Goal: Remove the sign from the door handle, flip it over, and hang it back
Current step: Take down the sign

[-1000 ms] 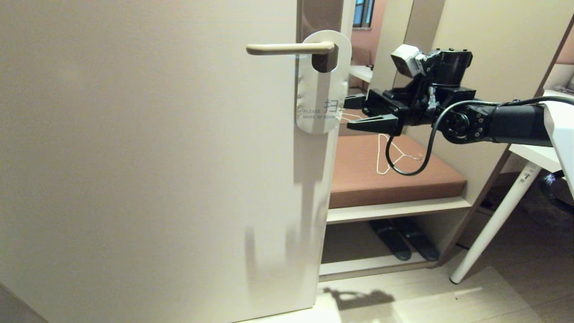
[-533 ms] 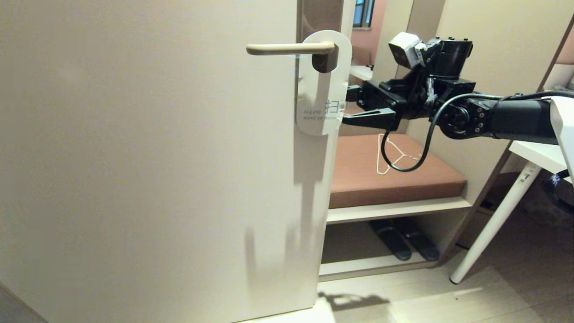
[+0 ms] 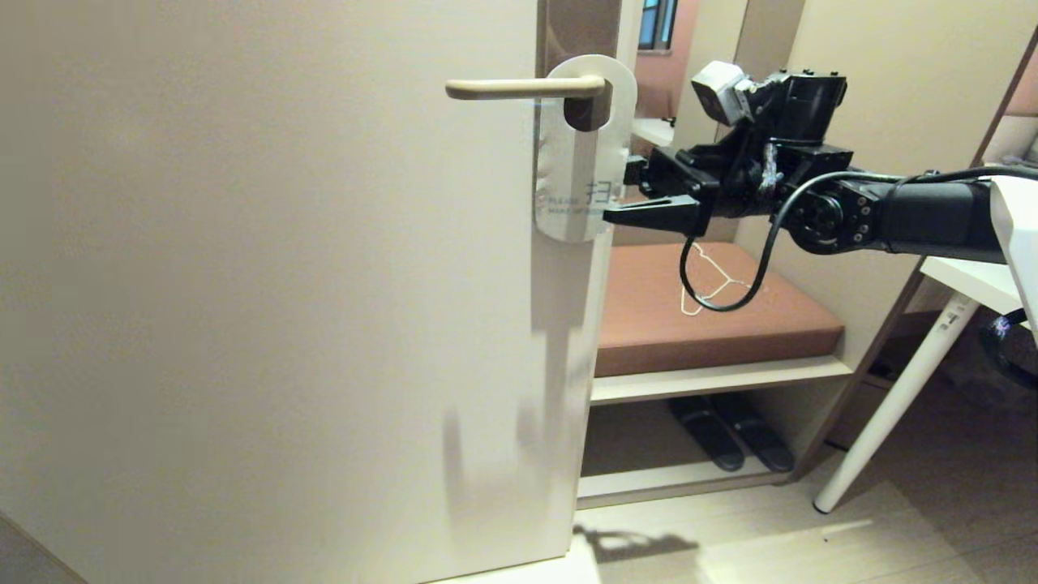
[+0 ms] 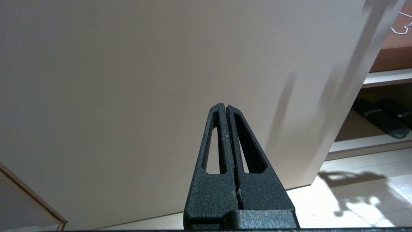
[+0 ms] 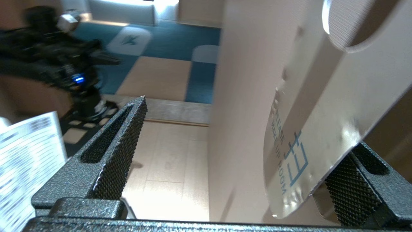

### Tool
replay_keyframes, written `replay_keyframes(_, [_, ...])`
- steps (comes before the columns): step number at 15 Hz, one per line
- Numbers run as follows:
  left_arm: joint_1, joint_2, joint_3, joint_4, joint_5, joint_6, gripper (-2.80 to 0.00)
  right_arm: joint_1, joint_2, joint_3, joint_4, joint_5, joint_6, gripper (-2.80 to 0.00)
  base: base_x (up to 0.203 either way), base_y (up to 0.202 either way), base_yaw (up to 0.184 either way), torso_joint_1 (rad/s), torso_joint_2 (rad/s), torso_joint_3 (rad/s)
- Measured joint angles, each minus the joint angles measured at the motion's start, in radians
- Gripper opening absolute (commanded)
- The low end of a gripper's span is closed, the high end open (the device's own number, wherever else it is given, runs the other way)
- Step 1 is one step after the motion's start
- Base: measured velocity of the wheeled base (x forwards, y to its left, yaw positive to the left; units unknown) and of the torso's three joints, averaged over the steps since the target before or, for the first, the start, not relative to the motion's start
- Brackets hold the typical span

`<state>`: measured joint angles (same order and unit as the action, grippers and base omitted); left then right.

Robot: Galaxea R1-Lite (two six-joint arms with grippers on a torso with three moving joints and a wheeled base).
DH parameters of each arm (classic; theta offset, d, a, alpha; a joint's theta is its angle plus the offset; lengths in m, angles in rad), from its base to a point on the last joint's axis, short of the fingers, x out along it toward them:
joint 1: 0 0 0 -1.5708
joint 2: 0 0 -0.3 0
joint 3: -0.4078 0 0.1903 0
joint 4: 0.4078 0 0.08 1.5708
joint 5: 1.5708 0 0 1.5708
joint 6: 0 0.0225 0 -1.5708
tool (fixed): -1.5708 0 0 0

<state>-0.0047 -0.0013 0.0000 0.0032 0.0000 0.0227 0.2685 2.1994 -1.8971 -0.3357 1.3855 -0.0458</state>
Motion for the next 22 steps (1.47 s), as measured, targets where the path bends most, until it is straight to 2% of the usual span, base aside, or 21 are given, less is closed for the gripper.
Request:
replay_keyframes(4, [0.000,0.000,0.000,0.000,0.000,0.001,-2.80,0.004,0.002,0.035,0.006,-0.028,0.012,0.00,0.000,0.000,0.000,0.000,0.00,0.000])
replay_keyframes(8, [0.000,0.000,0.000,0.000,0.000,0.000,-2.80,0.004,-0.003,0.039,0.001,-0.030,0.124,0.00,0.000,0.000,0.000,0.000,0.00,0.000])
replay_keyframes(13, [0.001,0.000,0.000,0.000,0.000,0.000,-2.80,0.004,-0.005,0.038,0.001,-0.062,0.133,0.00,0.000,0.000,0.000,0.000,0.00,0.000])
replay_keyframes(20, [0.000,0.000,0.000,0.000,0.000,0.001,-2.80,0.004,-0.012,0.033,0.000,-0.065,0.154,0.00,0.000,0.000,0.000,0.000,0.00,0.000])
replay_keyframes(21, [0.001,0.000,0.000,0.000,0.000,0.000,-2.80,0.004,-0.013,0.033,0.000,-0.069,0.153,-2.80,0.000,0.000,0.000,0.000,0.00,0.000])
replay_keyframes(22, [0.001,0.000,0.000,0.000,0.000,0.000,-2.80,0.005,-0.014,0.033,0.000,-0.076,0.155,-2.80,0.000,0.000,0.000,0.000,0.00,0.000])
